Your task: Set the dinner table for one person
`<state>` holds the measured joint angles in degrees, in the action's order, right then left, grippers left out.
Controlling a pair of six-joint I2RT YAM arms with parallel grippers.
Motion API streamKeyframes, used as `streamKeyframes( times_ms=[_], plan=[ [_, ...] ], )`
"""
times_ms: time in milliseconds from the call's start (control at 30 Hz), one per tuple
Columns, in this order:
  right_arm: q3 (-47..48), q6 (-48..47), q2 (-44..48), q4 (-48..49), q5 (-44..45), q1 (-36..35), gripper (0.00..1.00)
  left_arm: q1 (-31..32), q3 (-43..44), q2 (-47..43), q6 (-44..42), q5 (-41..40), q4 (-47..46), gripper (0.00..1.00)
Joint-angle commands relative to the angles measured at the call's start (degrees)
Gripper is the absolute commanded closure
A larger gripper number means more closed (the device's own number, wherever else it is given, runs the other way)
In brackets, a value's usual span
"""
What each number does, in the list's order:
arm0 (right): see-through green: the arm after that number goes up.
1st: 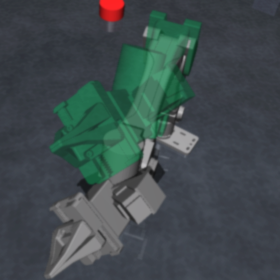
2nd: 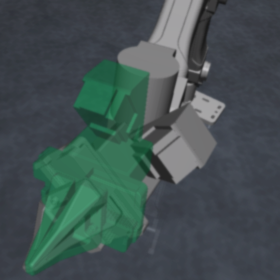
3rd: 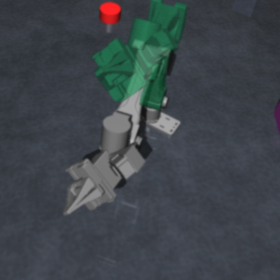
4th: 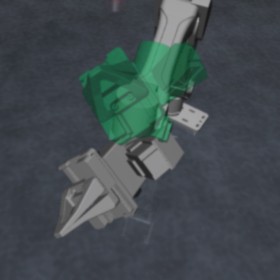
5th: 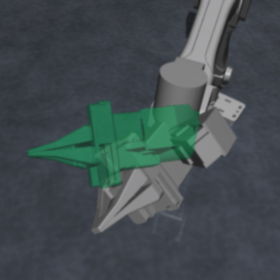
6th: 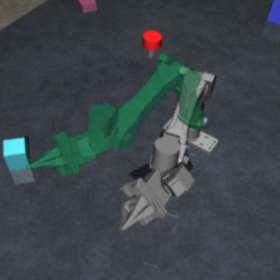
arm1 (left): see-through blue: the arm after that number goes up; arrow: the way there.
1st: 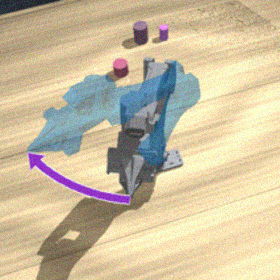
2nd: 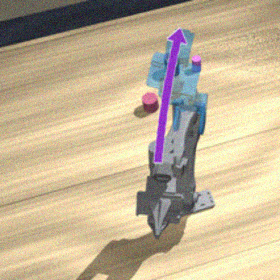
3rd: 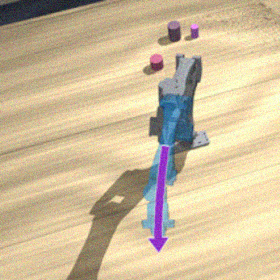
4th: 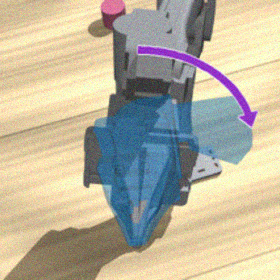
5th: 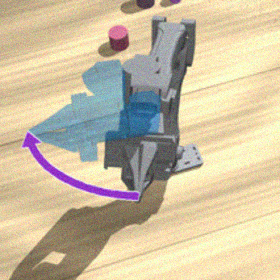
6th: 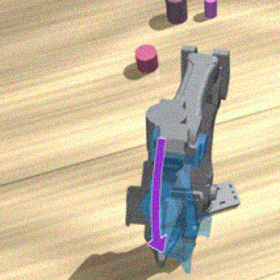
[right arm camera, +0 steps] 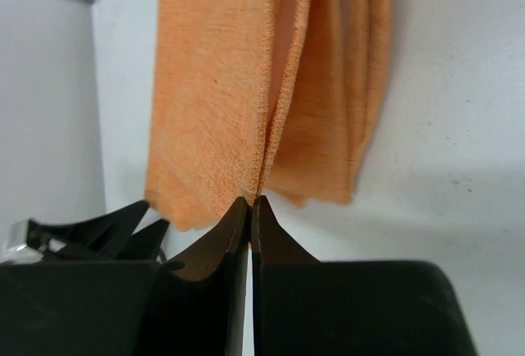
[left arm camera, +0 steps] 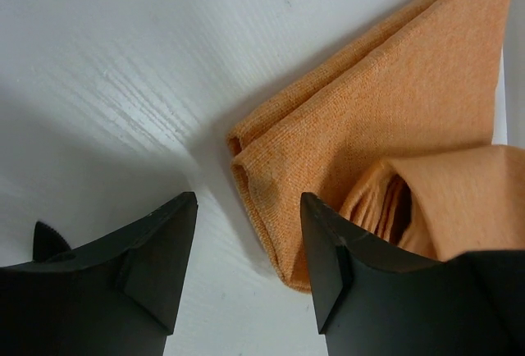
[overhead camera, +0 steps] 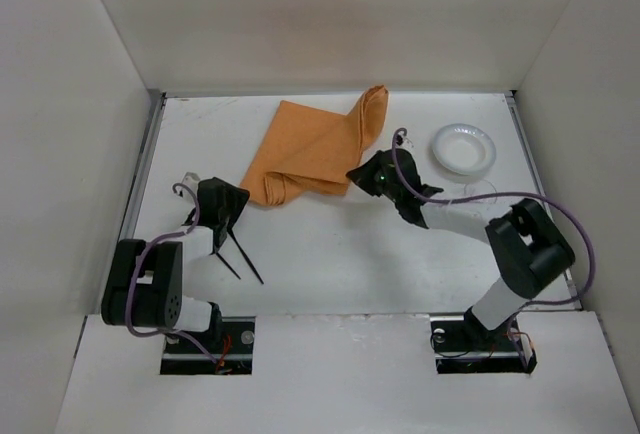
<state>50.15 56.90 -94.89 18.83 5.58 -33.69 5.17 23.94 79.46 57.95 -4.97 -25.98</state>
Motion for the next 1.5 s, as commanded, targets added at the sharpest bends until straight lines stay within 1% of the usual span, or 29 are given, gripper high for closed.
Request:
streamKeyframes(
  times_ms=[0,67,200,300,367,500,600,700,767,800,833,867,933,1000,1067,1100,1167,1233,1300,1367,1433,1467],
  plan=[
    [-4.0,-4.3,8.0,0.1,1.7,2.1,0.95,0.3,1.7,2.3,0.1,-0.3,0.6,0.49],
    [-6.5,-5.0,11.7,-2.3,1.8,3.1,0.94,0.5,1.8,3.4,0.2,-0.3,-0.5,0.51],
    [-11.6,-6.5,17.1,-6.3,1.9,5.3,0.94,0.4,1.9,4.6,0.5,0.0,-1.1,0.59],
    [-15.2,-6.6,18.6,-6.4,2.2,7.5,0.93,0.7,1.6,4.6,0.5,-0.5,-1.9,0.68],
    [-15.3,-6.9,18.4,-6.9,1.4,8.9,0.93,0.9,2.1,4.9,0.2,-0.4,-2.0,0.77],
    [-15.3,-8.7,20.4,-9.9,3.3,10.4,0.92,1.1,2.2,4.7,-0.2,-0.6,-2.0,0.86],
    [-16.6,-9.4,23.7,-12.1,5.2,11.8,0.91,0.8,1.7,4.7,0.1,-0.6,-1.8,0.9],
    [-18.1,-9.5,27.7,-14.2,5.8,12.6,0.9,0.6,0.2,2.4,0.5,-1.2,-2.1,0.92],
    [-18.8,-9.5,29.8,-15.9,5.8,12.6,0.88,0.6,-0.8,-0.1,0.5,-2.3,-1.4,0.92],
    [-19.1,-9.8,30.9,-17.1,5.8,12.6,0.85,0.6,-1.4,-1.8,0.4,-2.8,-1.0,0.92],
    [-19.5,-10.1,31.8,-18.2,5.8,12.5,0.79,0.4,-2.0,-3.6,0.3,-3.0,-0.2,0.92],
    [-20.1,-10.5,32.9,-19.3,5.9,12.5,0.69,0.3,-2.2,-4.8,0.1,-3.1,0.5,0.92],
    [-21.0,-11.6,34.6,-20.6,6.1,12.5,0.55,0.1,-3.2,-8.0,-0.4,-3.8,2.1,0.92],
    [-21.6,-12.5,36.3,-21.7,6.3,12.5,0.47,-0.3,-4.3,-10.4,-0.5,-4.4,3.0,0.92],
    [-21.8,-13.0,37.8,-23.4,6.8,12.0,0.42,-1.4,-5.0,-12.7,-0.6,-4.6,4.7,0.92],
    [-21.9,-13.2,38.0,-23.7,6.9,11.5,0.39,-1.9,-5.3,-13.9,-0.8,-4.6,5.5,0.91],
    [-21.6,-13.7,36.5,-23.4,6.7,9.2,0.36,-1.6,-5.5,-15.7,-2.1,-4.8,6.5,0.85],
    [-20.7,-13.1,31.3,-22.1,7.2,5.5,0.36,0.7,-5.1,-17.1,-2.8,-5.2,7.6,0.77],
    [-20.4,-11.6,27.3,-19.4,7.2,4.0,0.36,4.6,-4.4,-17.8,-2.1,-6.0,8.9,0.7],
    [-20.4,-8.9,23.6,-14.2,6.6,2.8,0.36,10.4,-3.6,-18.2,-1.9,-7.8,9.5,0.63],
    [-20.4,-7.1,21.2,-10.0,5.8,1.1,0.35,15.6,-2.9,-18.0,-1.1,-9.3,9.5,0.59],
    [-20.1,-6.1,19.9,-8.6,5.4,0.5,0.33,18.1,-2.2,-17.7,-0.9,-10.0,9.6,0.59]
  ],
)
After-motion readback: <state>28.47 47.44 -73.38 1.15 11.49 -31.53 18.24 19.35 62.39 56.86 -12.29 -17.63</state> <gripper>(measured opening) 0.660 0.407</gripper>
